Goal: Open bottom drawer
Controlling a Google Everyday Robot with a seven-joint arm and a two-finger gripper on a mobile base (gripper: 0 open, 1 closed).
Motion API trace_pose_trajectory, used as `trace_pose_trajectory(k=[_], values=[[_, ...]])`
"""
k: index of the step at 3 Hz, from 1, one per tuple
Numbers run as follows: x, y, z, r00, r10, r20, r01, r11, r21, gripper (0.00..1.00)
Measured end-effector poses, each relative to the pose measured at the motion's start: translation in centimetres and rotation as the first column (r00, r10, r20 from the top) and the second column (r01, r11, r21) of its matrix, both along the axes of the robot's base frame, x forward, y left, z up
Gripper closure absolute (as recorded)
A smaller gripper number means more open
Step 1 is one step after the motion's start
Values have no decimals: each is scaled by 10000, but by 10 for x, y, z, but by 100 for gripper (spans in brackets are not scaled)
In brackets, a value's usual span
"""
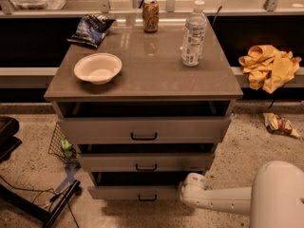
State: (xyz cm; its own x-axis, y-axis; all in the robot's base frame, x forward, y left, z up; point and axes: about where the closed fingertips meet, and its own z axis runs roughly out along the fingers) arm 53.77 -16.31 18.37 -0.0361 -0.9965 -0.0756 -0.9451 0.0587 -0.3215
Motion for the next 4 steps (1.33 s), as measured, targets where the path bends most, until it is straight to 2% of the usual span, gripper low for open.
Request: trace_pose_trajectory(k=[1,3,4], values=[[-8,-1,10,9996,-53,-267,51,10000,-64,100],[-9,-1,8,9996,-51,-288,49,10000,-61,53],[-10,0,7,9995,-48,-304,46,10000,-59,51]])
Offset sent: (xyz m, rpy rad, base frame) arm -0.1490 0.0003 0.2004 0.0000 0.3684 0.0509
